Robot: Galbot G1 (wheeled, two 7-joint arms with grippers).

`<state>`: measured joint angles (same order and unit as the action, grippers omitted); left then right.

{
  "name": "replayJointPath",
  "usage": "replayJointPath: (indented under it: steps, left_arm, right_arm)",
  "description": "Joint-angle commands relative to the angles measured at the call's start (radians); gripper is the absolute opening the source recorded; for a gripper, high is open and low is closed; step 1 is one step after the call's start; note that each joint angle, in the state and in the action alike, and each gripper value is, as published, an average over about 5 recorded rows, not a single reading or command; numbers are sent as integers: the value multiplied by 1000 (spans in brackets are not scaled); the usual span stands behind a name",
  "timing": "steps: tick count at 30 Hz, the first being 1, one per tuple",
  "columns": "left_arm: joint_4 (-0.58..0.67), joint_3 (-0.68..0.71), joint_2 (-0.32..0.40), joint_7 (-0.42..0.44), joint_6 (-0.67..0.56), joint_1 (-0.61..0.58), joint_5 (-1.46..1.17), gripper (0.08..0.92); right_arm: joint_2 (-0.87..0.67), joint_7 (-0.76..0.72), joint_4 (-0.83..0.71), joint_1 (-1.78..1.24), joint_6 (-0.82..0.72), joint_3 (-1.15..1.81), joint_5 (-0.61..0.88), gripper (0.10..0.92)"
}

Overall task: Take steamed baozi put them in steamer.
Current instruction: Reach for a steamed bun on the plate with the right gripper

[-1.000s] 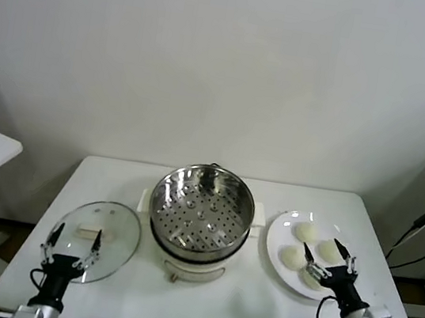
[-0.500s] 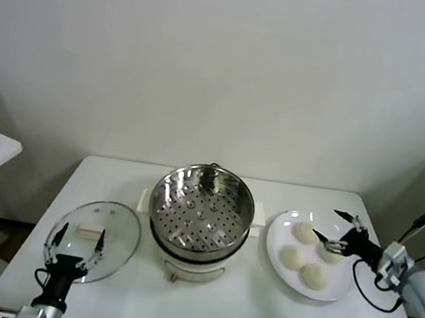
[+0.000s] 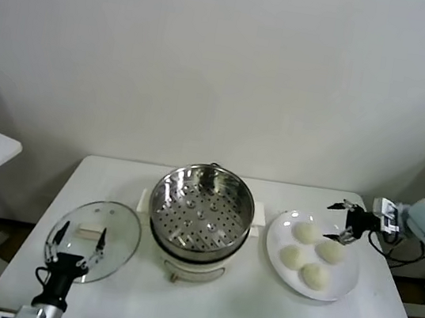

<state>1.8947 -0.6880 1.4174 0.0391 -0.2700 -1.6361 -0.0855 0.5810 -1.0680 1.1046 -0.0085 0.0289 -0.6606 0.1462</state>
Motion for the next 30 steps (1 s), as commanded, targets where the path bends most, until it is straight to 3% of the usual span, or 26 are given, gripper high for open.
replayJointPath:
  steps: [1,11,30]
  left_arm:
    - [2,-7,-3,-2,13,10,-6,823]
    - [16,-21,-4,-1,37,20,-8,823]
    - [14,-25,0,0,59,34,-4,823]
  right_arm:
    - [140,-203,-216,387,45,-409,-91,823]
    - [350,-183,-403,304,78,-389,-190,823]
    - [419,-70,-495,79,141,-187,-351,823]
